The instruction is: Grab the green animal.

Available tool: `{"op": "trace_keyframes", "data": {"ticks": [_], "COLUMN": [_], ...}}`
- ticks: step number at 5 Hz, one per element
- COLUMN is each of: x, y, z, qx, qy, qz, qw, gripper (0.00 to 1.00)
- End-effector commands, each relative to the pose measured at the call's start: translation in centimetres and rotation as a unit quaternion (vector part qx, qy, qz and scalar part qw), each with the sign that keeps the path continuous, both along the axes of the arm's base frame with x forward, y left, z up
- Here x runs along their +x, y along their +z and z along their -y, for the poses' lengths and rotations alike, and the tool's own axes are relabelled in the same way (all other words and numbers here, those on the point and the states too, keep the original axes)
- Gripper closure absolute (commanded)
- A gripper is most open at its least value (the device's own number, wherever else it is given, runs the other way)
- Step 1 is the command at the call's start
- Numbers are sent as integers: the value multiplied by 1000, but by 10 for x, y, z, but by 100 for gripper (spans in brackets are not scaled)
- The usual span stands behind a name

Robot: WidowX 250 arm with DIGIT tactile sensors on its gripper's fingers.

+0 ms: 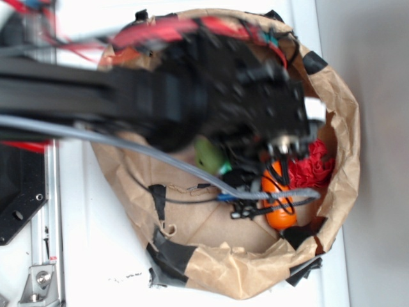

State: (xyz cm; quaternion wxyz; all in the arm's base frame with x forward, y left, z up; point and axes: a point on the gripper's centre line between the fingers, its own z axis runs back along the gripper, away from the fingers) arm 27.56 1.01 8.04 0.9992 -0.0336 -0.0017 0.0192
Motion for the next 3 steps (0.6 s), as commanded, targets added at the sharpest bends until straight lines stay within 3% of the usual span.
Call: {"op": "trace_keyframes", "data": {"ticks": [1,2,3], "x": [-31,-28,-30], "y": [113,120,113], "z": [-17,-19,-17], "qx": [68,65,80], "qy": [3,2,15], "qz": [89,79,63], "qw": [994,995,995], "gripper": [100,100,100]}}
